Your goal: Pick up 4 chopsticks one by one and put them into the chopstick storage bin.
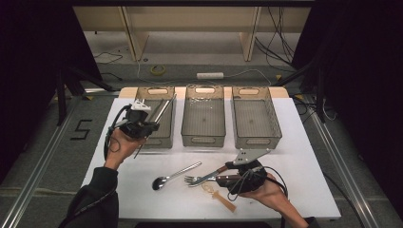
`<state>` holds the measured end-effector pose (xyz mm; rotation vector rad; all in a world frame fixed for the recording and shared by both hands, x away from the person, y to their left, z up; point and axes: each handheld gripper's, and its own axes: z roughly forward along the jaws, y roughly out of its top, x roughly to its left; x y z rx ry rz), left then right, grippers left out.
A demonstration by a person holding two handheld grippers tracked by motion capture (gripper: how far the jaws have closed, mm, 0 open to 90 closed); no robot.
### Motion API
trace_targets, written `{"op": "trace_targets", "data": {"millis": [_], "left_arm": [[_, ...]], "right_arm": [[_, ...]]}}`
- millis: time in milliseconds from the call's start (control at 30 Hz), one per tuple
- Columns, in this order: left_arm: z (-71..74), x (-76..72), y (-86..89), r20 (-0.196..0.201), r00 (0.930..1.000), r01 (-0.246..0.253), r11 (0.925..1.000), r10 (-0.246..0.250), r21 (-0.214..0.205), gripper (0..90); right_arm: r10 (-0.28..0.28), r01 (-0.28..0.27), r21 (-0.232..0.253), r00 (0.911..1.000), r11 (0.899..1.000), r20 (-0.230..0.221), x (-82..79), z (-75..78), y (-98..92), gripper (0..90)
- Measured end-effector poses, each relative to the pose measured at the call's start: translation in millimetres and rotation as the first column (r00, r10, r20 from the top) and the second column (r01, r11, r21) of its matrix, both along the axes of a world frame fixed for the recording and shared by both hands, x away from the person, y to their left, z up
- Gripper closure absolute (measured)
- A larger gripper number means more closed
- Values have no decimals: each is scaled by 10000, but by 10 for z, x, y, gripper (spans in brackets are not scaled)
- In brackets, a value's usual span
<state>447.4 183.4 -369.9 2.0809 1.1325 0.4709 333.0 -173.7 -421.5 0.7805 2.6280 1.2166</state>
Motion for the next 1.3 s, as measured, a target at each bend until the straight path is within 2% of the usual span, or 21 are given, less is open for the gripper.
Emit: {"op": "trace_targets", "data": {"millis": [167, 267, 467, 667, 1033, 1300], "left_arm": [[75, 185, 86, 197, 9983, -553, 9984, 555, -111, 853], [86, 301, 121, 377, 9949, -933, 9955, 938, -158, 853], [22, 534, 178, 370, 9870, -1556, 9877, 1561, -164, 853], [-58, 710, 197, 385, 9810, -1902, 9817, 1904, -89, 852], [-188, 848, 204, 411, 9777, -2066, 9784, 2062, 73, 852], [-346, 848, 198, 271, 9805, -1956, 9803, 1949, 288, 849]], "right_arm": [[29, -29, 153, 10000, 9999, 5, -56, -23, 3, 324], [118, -117, 120, 9999, 9999, -24, -81, -41, 14, 324], [231, -231, 191, 9997, 9996, -37, -108, -46, 20, 324], [296, -294, 185, 9995, 9994, -71, -115, -58, 22, 326], [403, -402, 171, 9992, 9990, -84, -122, -67, 30, 327], [455, -453, 156, 9989, 9989, -105, -124, -77, 42, 330]]}}
